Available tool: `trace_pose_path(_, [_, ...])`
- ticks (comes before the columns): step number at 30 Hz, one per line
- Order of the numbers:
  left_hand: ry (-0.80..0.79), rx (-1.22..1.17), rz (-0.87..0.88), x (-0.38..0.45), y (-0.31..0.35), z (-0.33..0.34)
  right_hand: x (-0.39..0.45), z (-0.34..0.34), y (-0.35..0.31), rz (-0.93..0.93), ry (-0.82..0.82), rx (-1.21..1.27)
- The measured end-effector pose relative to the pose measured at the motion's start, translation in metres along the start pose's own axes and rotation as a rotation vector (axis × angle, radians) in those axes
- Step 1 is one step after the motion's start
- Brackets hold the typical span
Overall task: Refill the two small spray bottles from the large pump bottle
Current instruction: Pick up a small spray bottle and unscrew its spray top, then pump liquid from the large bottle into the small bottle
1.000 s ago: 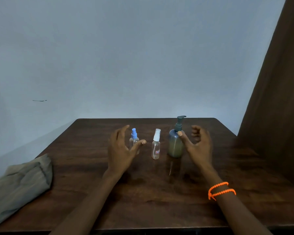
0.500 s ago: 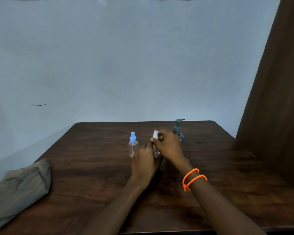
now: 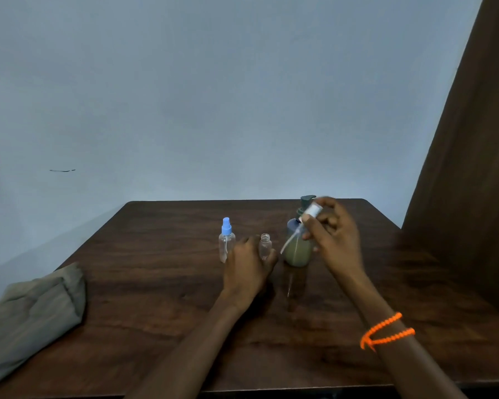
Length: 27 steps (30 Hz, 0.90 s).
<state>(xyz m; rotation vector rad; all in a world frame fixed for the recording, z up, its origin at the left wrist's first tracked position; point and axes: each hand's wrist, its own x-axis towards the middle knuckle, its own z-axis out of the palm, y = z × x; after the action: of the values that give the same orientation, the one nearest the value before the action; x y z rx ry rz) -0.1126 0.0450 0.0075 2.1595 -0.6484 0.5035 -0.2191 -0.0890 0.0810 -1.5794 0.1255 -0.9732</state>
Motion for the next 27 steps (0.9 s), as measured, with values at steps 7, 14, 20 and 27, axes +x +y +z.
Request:
trace_pose_path(7, [0.036, 0.029, 0.069, 0.000, -0.001, 0.004, -0.034, -0.062, 0.041, 0.297, -0.289, -0.300])
trace_pose_path(14, [0.124, 0.011, 0.080, -0.005, -0.002, 0.002, -0.008, -0.066, 0.039, 0.167, -0.234, -0.479])
trace_pose_path(20, [0.287, 0.122, 0.315, -0.006, 0.022, -0.007, 0.059, -0.013, 0.001, 0.045, 0.106, -0.560])
trace_pose_path(27, [0.134, 0.044, 0.206, -0.008, 0.024, 0.000, 0.067, 0.014, 0.034, 0.142, 0.001, -0.599])
